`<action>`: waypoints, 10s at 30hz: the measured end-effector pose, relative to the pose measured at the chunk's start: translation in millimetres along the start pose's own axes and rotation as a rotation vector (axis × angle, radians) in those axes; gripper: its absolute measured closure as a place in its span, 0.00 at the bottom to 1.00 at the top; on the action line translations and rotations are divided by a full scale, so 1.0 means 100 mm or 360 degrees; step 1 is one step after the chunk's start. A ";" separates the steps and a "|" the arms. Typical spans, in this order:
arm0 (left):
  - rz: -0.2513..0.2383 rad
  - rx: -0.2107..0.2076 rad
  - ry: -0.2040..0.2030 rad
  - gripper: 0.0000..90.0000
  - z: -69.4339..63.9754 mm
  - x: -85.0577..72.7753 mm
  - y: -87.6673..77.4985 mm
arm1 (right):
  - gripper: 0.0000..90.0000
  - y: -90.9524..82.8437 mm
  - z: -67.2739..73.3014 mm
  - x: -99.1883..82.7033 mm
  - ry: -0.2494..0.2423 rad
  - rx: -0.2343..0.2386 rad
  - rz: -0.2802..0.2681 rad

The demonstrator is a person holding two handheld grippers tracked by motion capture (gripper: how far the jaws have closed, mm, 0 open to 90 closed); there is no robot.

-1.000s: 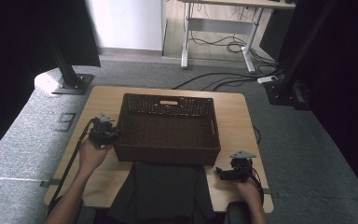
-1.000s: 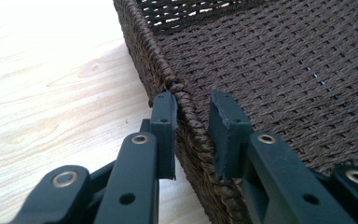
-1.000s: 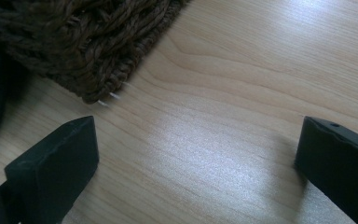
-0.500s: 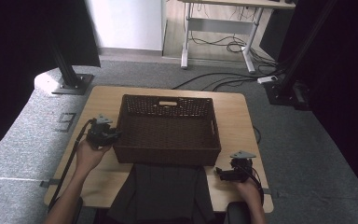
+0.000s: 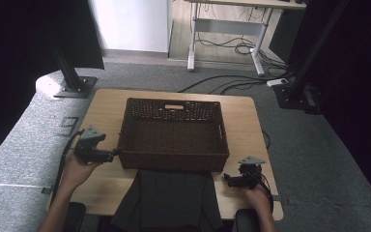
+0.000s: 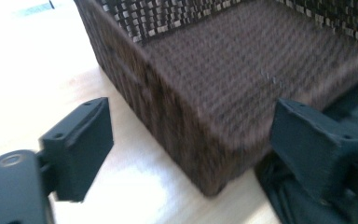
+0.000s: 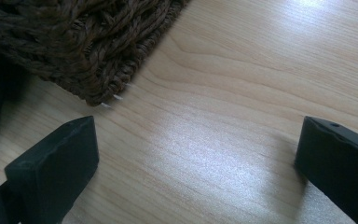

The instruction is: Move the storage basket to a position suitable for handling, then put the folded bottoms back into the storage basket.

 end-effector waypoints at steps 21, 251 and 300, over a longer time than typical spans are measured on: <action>0.0202 -0.0045 -0.0019 0.00 -0.06 -0.85 0.51 | 0.00 -0.01 0.00 -0.01 0.0003 -0.0005 -0.0001; 0.0039 -0.0777 -0.0142 0.76 0.02 1.16 1.35 | 0.81 0.37 1.25 1.89 -0.0136 0.0532 0.0130; 0.0120 -0.0183 0.0003 0.14 0.35 1.05 0.80 | 0.10 0.11 0.98 1.94 -0.0191 0.0118 -0.0032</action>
Point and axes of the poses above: each handheld gripper's, and its own axes: y roughly forward along the jaws, x roughly out of its top, z roughly to its left, the point moved 4 cm from there along y, roughly forward along the jaws, and after that the axes turned 14 degrees about y, right-handed, at the moved point
